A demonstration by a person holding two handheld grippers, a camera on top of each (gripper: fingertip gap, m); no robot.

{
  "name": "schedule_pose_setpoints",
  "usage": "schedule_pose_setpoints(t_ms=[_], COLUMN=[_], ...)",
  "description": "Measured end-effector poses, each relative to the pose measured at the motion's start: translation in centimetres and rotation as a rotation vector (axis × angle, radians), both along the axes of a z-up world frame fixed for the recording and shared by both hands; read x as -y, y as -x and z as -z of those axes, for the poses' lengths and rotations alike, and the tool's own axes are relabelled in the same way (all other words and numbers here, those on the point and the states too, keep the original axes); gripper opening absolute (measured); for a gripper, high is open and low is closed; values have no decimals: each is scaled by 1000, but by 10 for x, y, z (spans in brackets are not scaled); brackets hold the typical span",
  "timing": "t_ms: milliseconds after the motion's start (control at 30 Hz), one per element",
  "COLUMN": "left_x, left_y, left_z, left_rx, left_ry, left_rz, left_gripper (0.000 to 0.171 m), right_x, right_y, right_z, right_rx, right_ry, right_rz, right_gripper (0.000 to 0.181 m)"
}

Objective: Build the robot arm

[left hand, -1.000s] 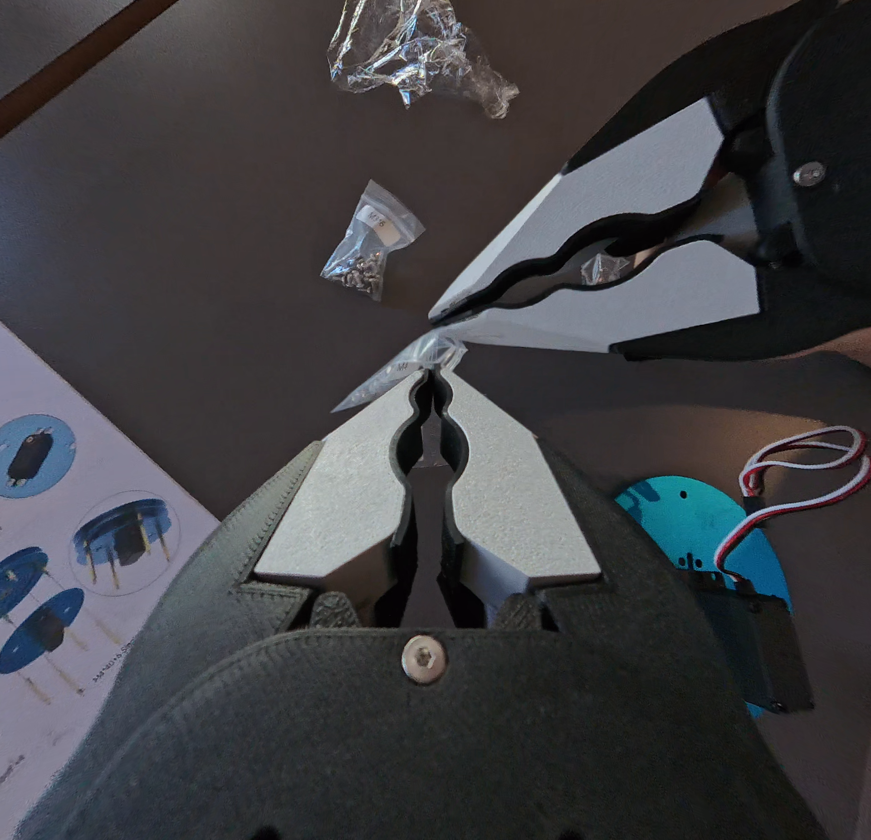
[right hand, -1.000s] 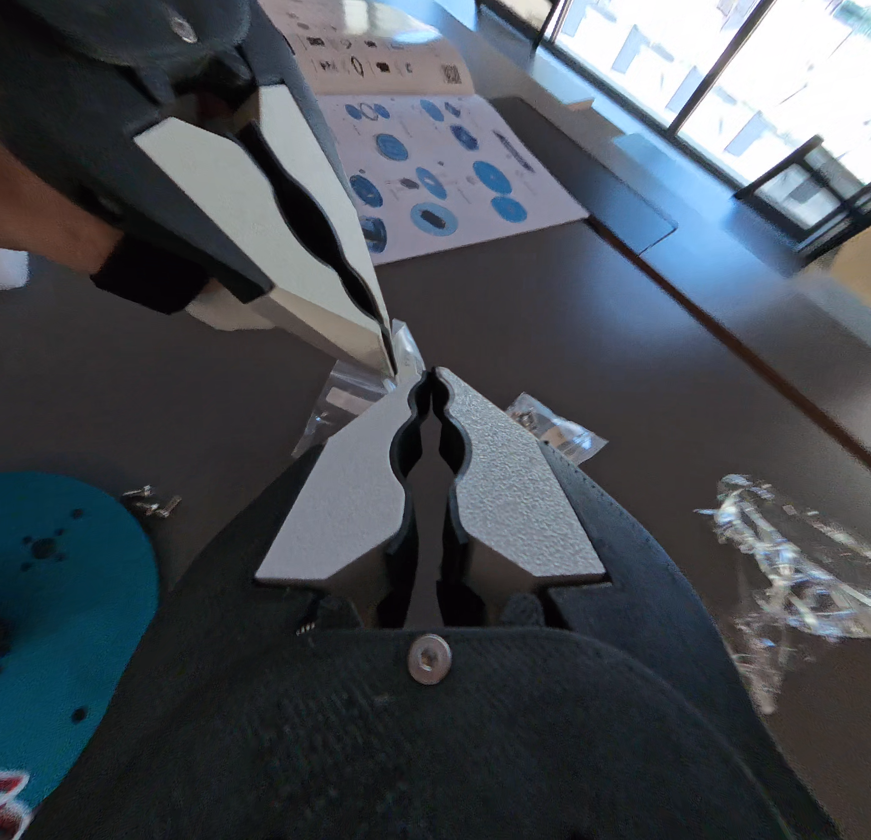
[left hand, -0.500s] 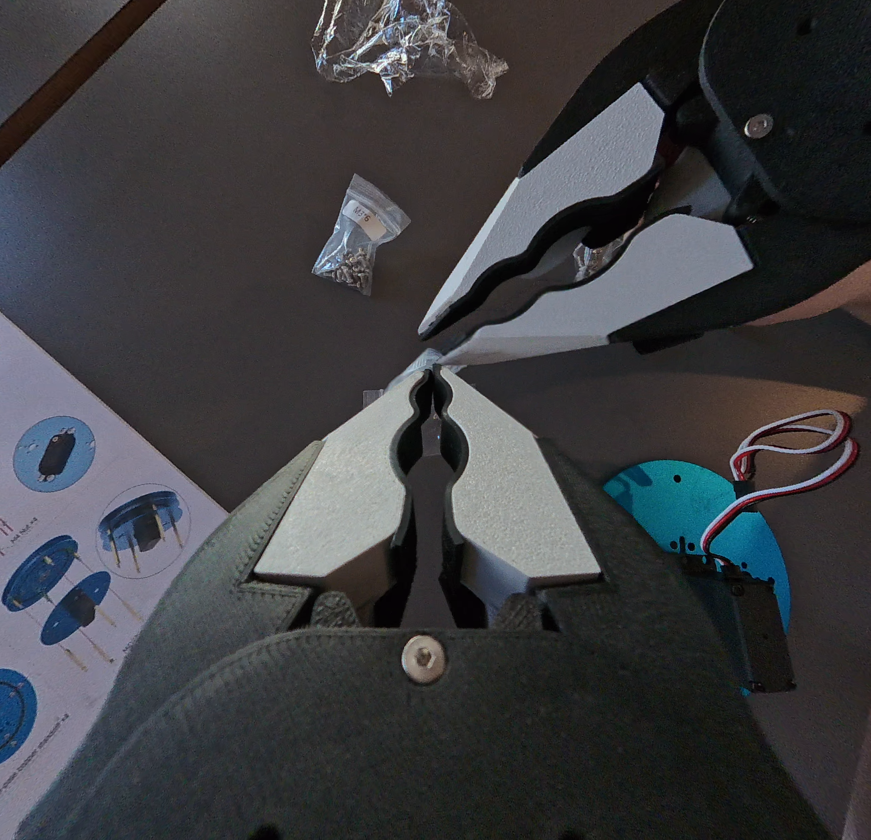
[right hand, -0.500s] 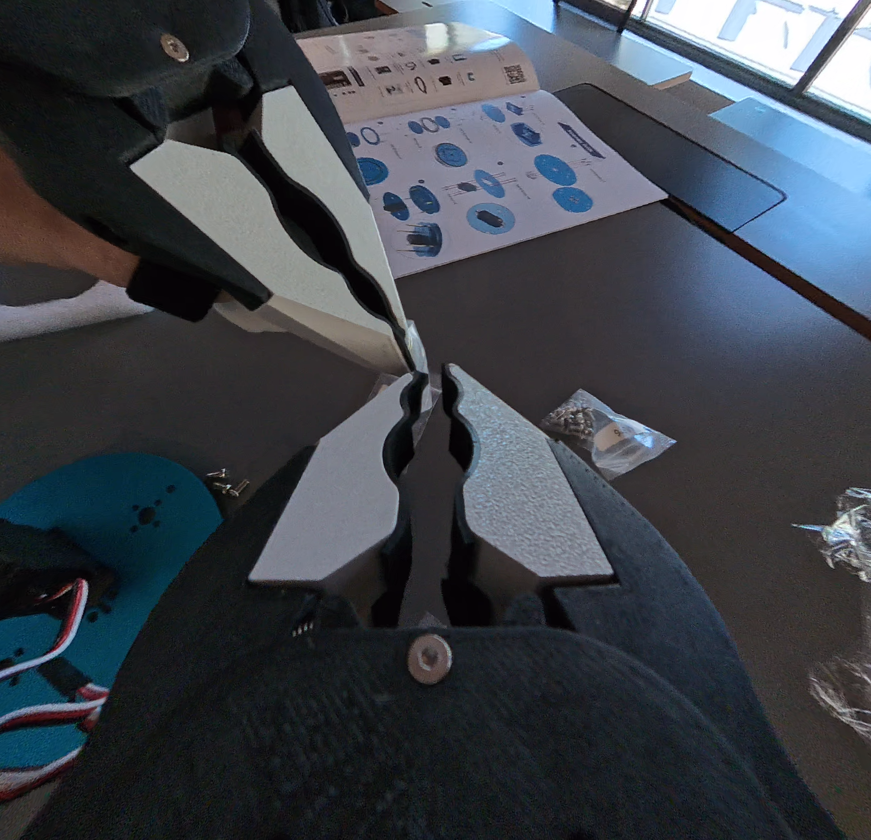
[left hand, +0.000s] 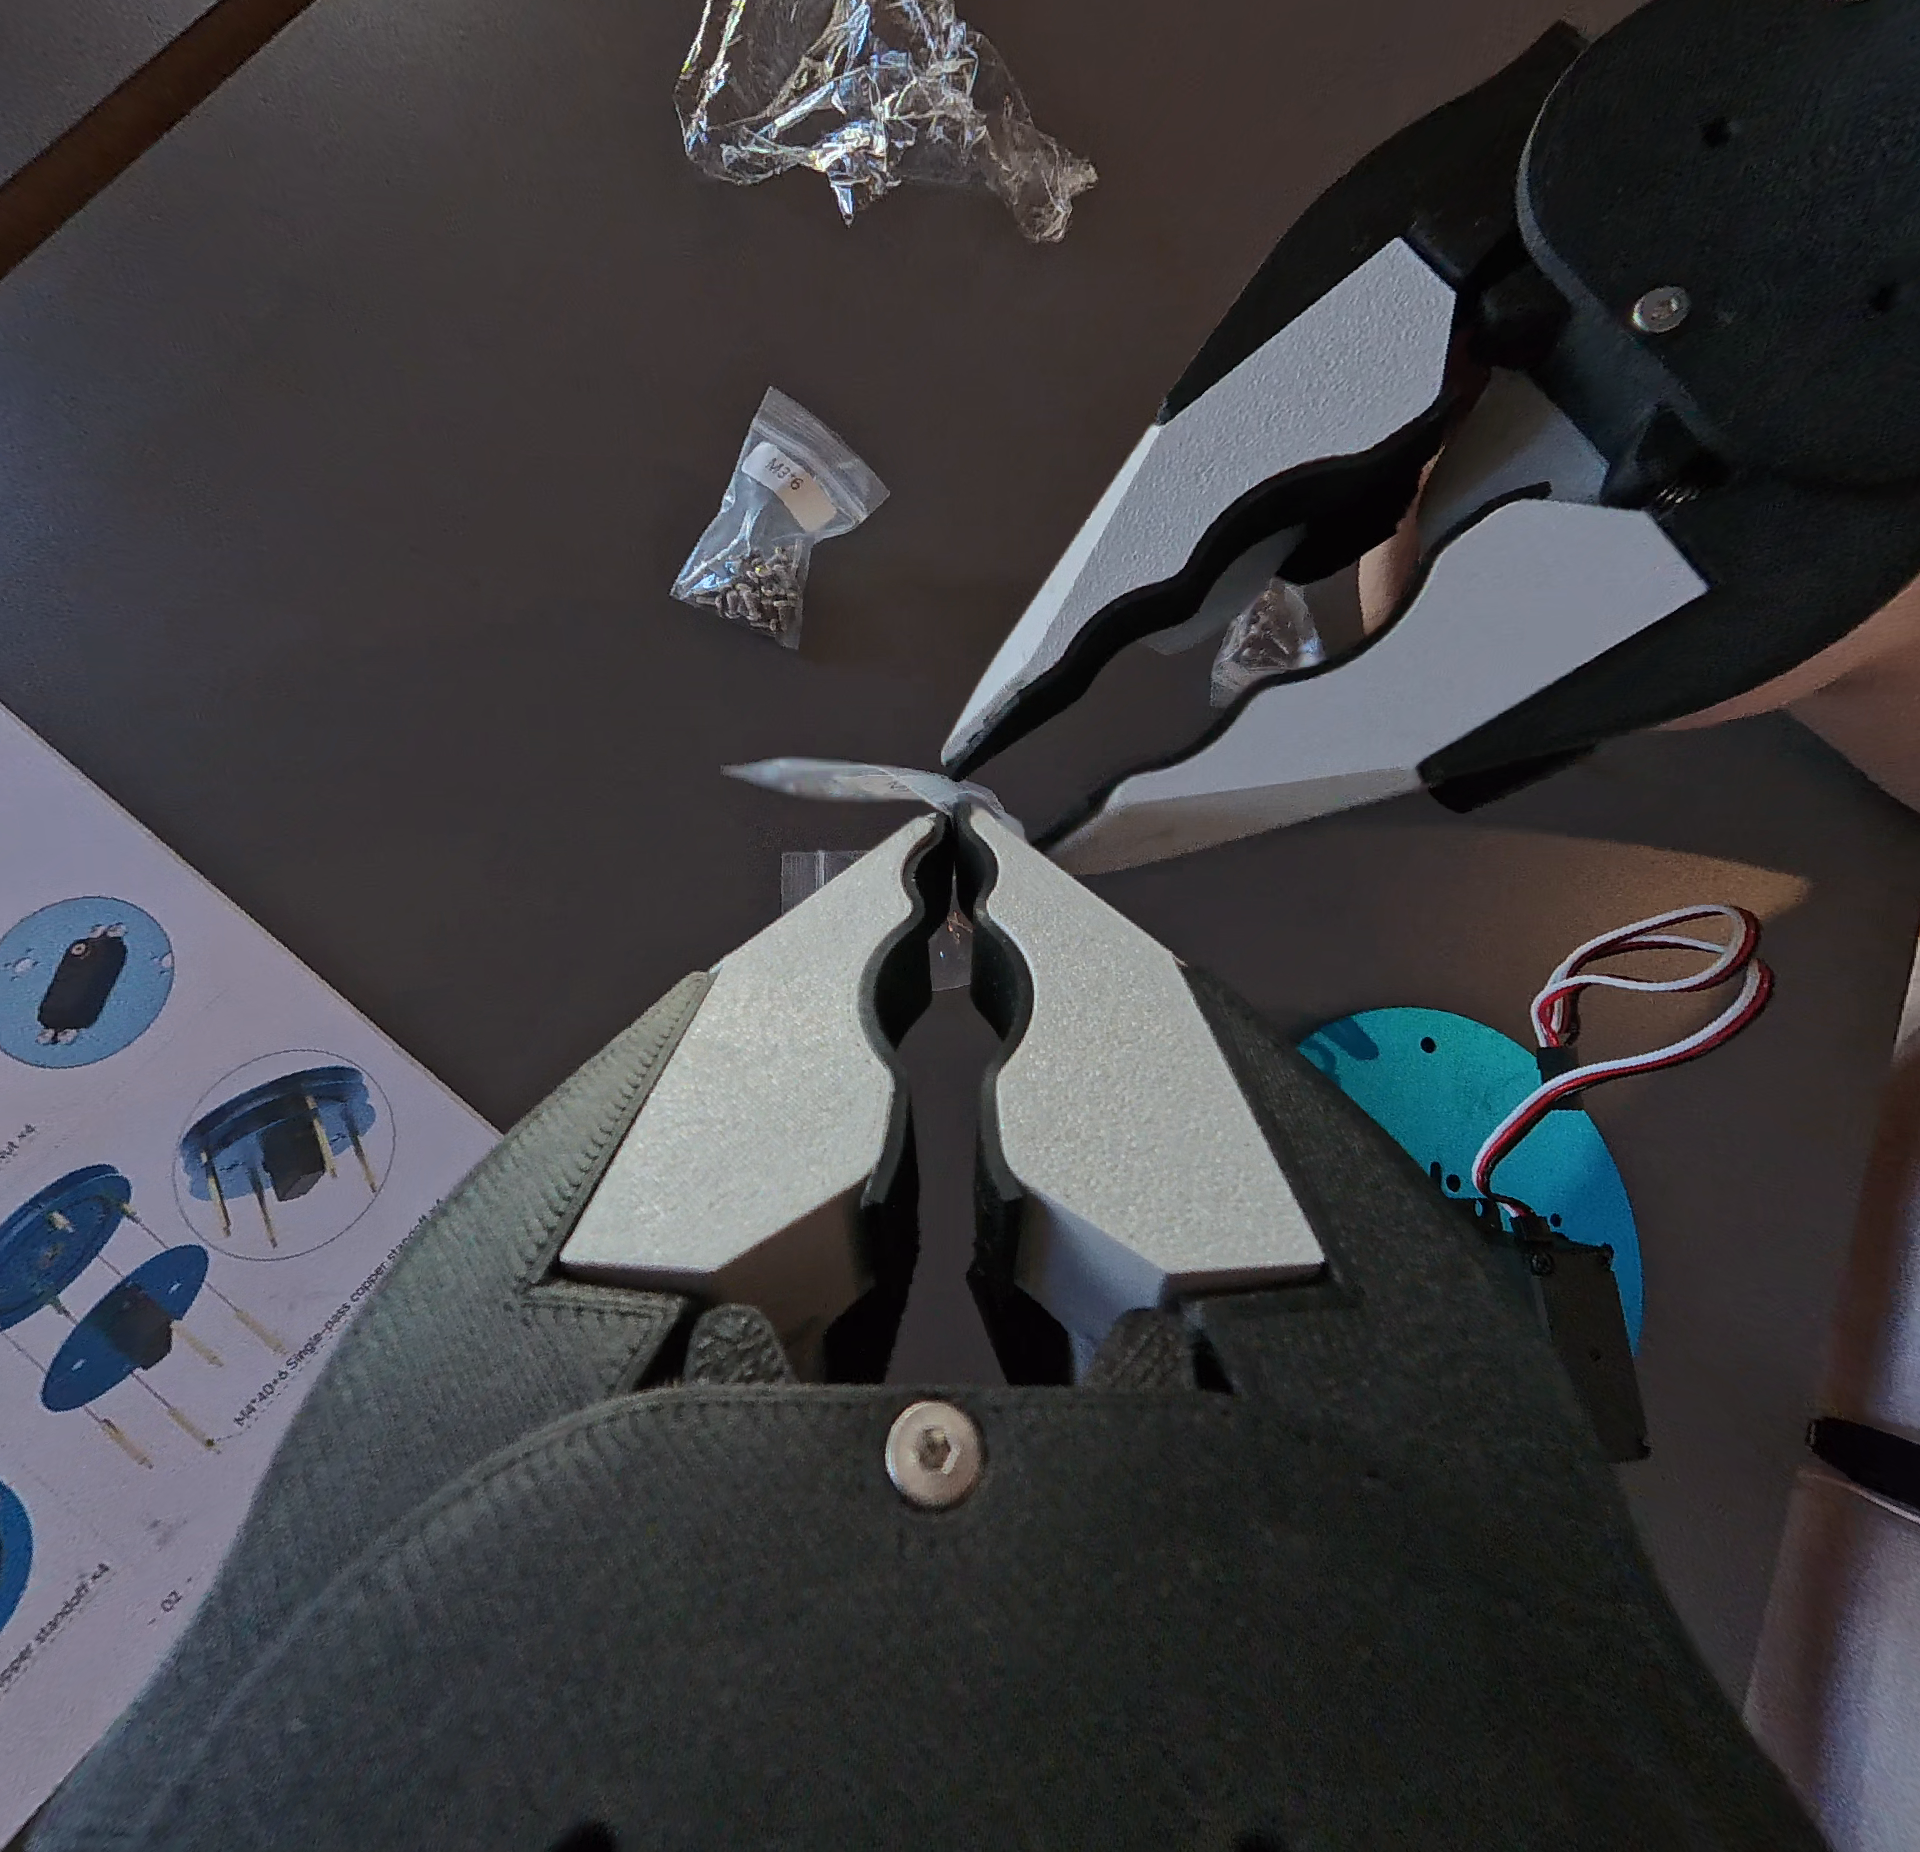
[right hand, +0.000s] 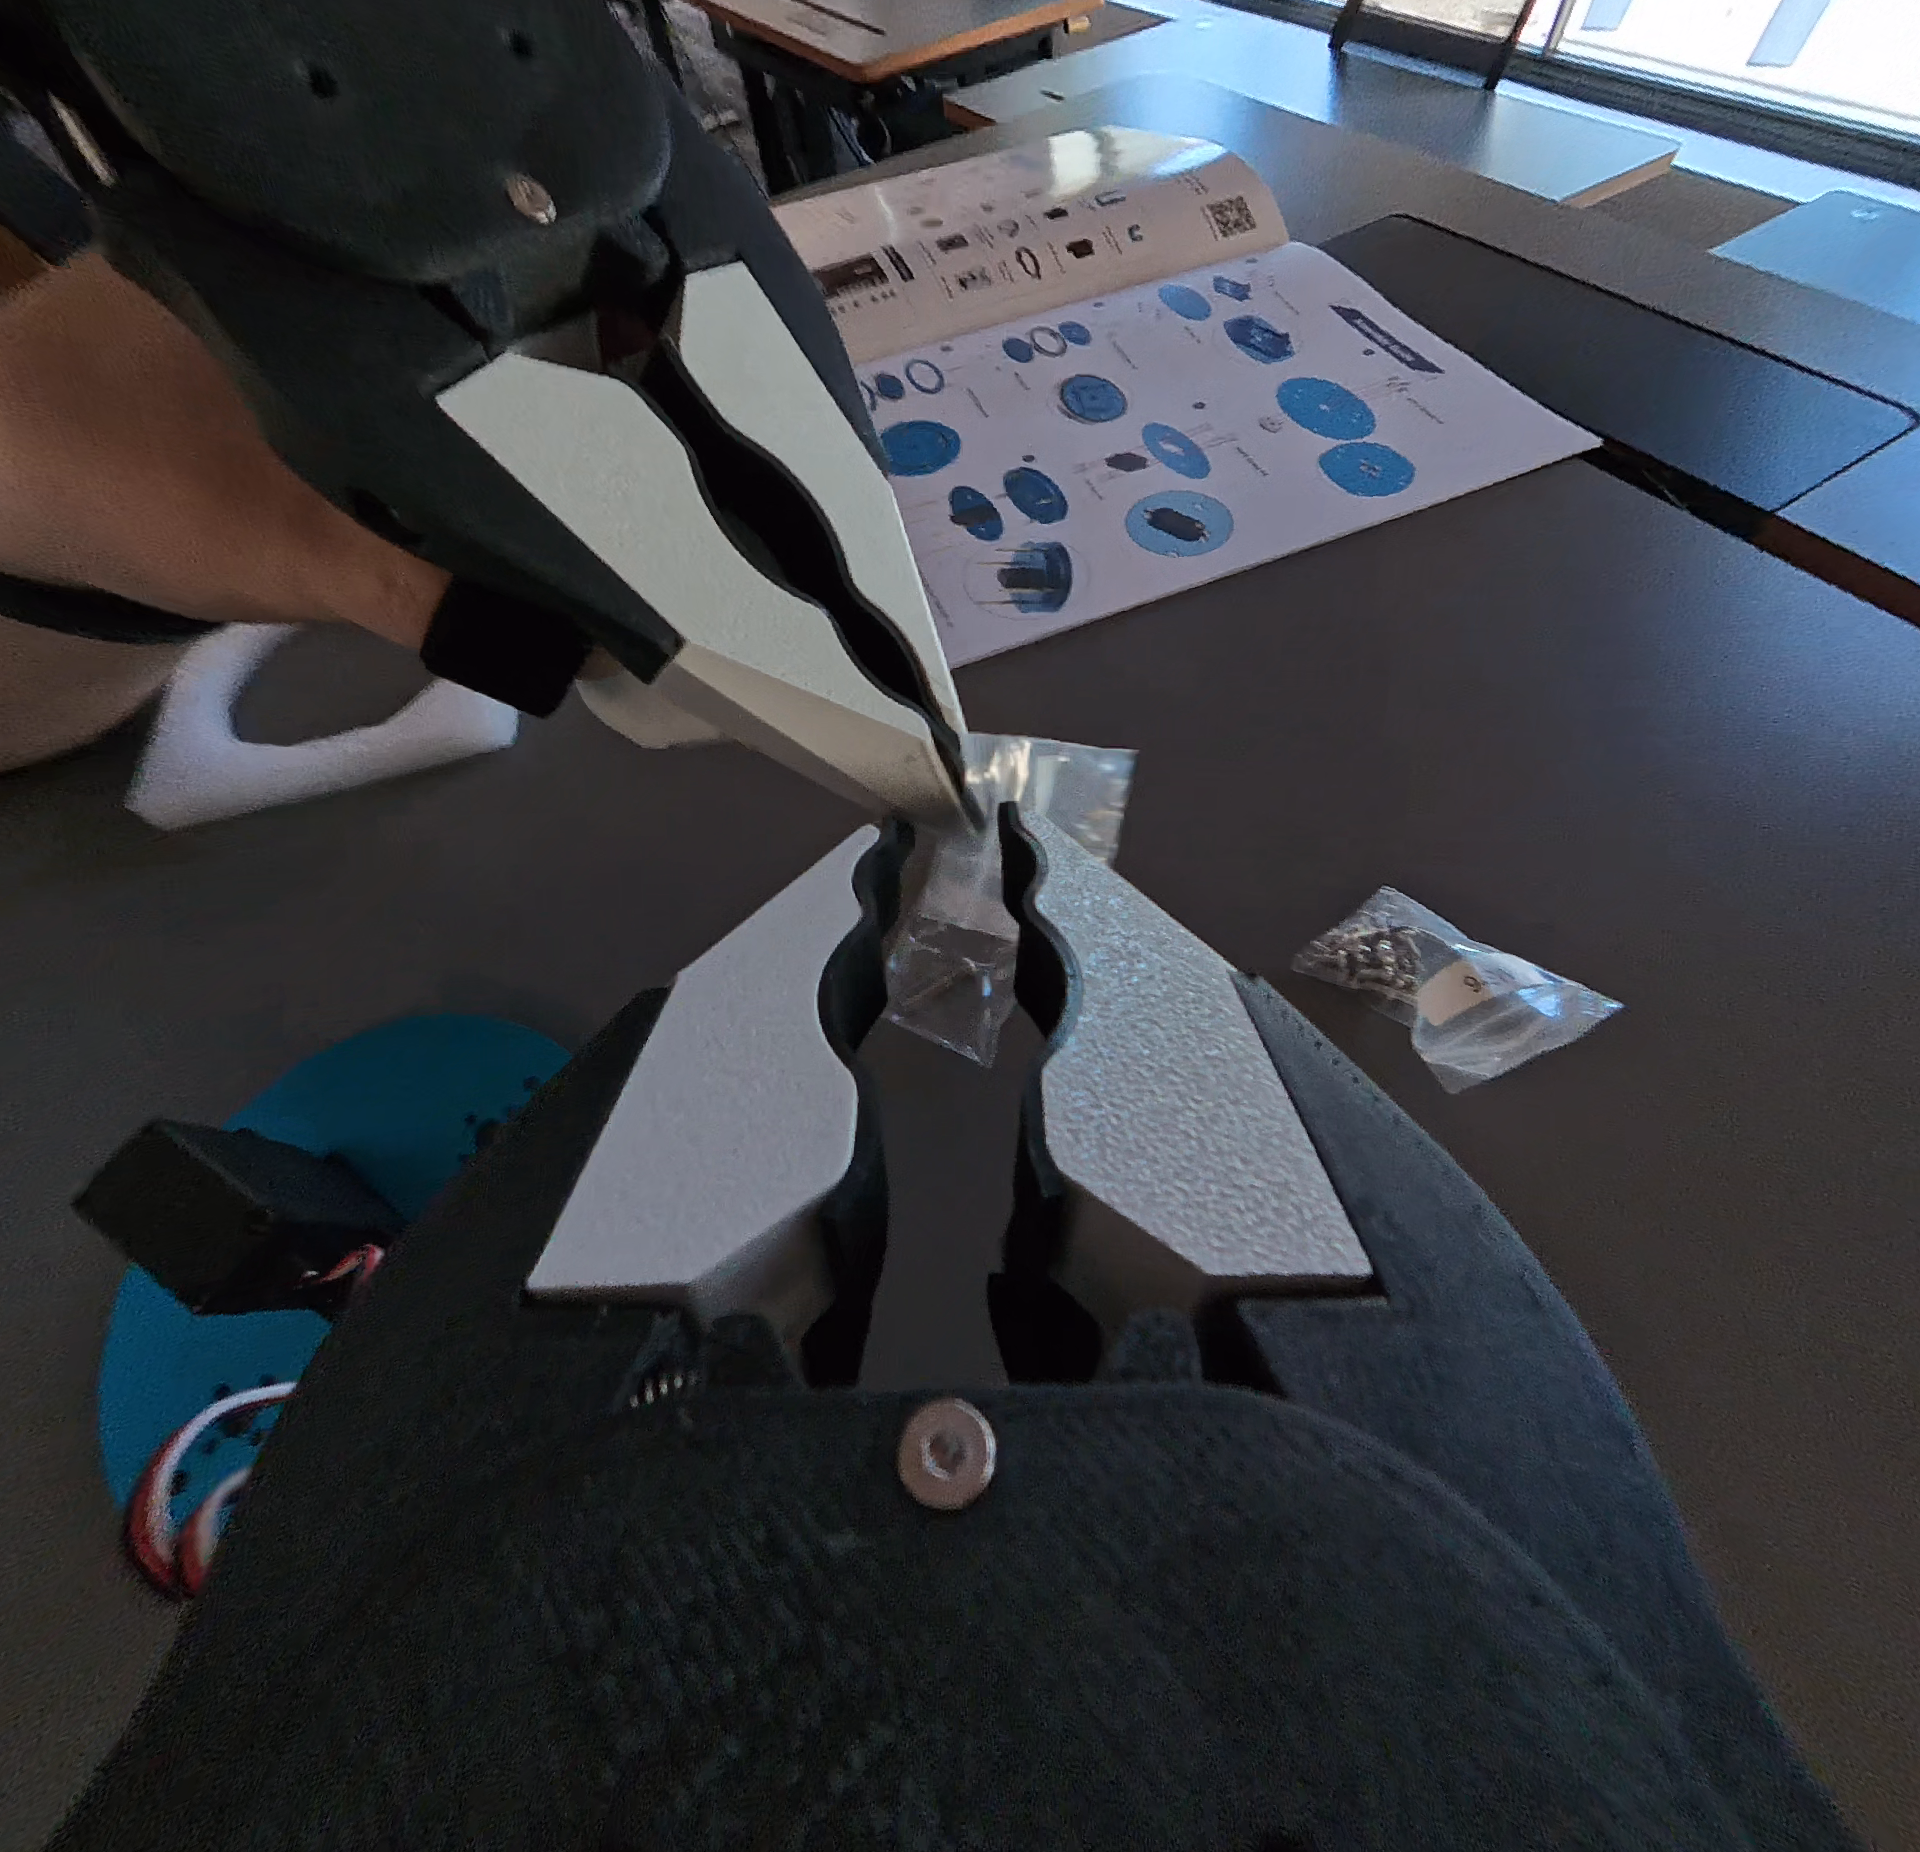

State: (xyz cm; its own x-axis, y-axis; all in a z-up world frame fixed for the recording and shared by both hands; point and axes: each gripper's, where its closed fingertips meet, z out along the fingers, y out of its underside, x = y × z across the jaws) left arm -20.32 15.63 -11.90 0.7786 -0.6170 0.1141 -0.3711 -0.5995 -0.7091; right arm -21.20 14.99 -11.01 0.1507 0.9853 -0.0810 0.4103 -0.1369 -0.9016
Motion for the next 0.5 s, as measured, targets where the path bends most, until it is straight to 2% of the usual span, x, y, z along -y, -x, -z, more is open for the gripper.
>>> schedule_pose_setpoints(t_ms=[100, 200, 500], left_x=[0, 0, 6], left_y=[-1, -1, -9], left_z=[-1, -3, -3], left_rx=[2, -2, 24], left_ry=[-1, -8, 8], left_rz=[0, 3, 25], left_gripper=[0, 0, 0], right_x=[-1, -8, -14], right_y=[0, -3, -7], right_z=[-1, 0, 10], right_rx=[0, 14, 57], right_ry=[15, -24, -32], right_rz=[16, 49, 64], right_gripper=[22, 10, 14])
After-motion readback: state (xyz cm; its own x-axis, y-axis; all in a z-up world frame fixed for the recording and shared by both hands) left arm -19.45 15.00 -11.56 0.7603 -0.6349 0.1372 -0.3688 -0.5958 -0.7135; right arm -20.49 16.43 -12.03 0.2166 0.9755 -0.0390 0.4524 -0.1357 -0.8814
